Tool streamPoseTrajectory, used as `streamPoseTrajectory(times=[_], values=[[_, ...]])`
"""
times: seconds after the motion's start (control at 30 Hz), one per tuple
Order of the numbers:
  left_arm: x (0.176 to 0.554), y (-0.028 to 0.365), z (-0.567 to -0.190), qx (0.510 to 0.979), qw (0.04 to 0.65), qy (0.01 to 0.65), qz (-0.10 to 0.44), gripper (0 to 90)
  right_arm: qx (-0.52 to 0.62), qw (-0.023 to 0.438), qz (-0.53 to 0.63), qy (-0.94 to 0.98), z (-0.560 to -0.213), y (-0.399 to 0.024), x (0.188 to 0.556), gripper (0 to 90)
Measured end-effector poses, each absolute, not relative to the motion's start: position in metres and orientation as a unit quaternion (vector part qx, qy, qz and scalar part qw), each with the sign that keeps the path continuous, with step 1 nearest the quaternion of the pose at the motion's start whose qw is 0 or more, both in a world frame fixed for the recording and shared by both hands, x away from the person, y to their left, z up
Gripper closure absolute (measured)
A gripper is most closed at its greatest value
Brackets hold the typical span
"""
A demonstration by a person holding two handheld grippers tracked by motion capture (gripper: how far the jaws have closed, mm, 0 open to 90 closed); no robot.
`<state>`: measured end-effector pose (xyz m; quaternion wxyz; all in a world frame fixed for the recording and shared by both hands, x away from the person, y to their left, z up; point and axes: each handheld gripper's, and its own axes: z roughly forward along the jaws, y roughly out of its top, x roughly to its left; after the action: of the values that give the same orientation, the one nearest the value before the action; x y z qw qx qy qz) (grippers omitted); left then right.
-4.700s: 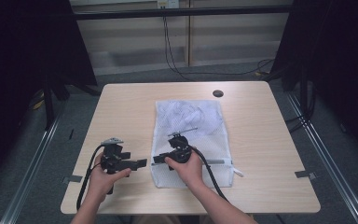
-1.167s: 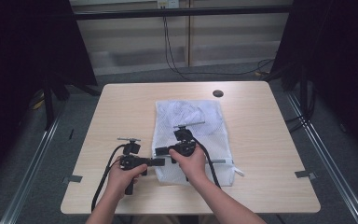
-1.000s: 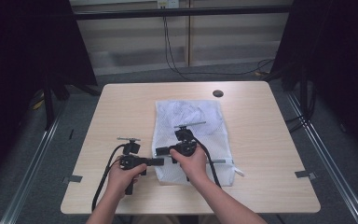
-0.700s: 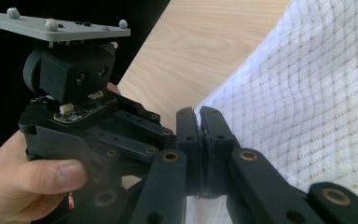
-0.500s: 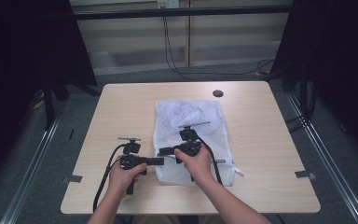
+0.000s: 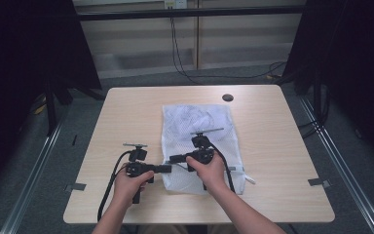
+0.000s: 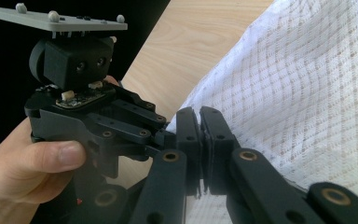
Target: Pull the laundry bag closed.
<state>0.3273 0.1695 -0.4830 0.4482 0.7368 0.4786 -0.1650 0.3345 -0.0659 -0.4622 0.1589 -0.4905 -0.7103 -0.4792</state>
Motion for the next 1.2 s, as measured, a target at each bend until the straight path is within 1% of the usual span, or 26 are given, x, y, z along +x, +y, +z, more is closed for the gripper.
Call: streamPoseTrajectory(times=[0.77,0.8,0.83,0.87,0.97,1.1,1.2], values=[[0.327,0.166,-0.479,0.739,0.444,0.48,-0.163,88.2,-0.484,0.166,-0.482,-0.711,-0.464,-0.075,0.334,86.8],[0.327,0.167,-0.479,0.741,0.443,0.479,-0.16,88.2,-0.482,0.165,-0.483,-0.712,-0.464,-0.075,0.334,86.8],[0.328,0.169,-0.478,0.743,0.44,0.479,-0.157,88.3,-0.483,0.154,-0.479,-0.717,-0.463,-0.077,0.334,86.8],[0.328,0.17,-0.478,0.737,0.445,0.483,-0.159,88.3,-0.483,0.154,-0.479,-0.717,-0.463,-0.077,0.334,86.8],[0.327,0.171,-0.477,0.737,0.445,0.483,-0.161,88.3,-0.488,0.162,-0.479,-0.711,-0.466,-0.084,0.335,86.8],[0.328,0.172,-0.477,0.743,0.444,0.476,-0.156,88.3,-0.484,0.159,-0.479,-0.715,-0.465,-0.087,0.333,86.8],[0.328,0.172,-0.476,0.735,0.446,0.485,-0.16,88.3,-0.483,0.156,-0.479,-0.716,-0.465,-0.088,0.334,86.8]])
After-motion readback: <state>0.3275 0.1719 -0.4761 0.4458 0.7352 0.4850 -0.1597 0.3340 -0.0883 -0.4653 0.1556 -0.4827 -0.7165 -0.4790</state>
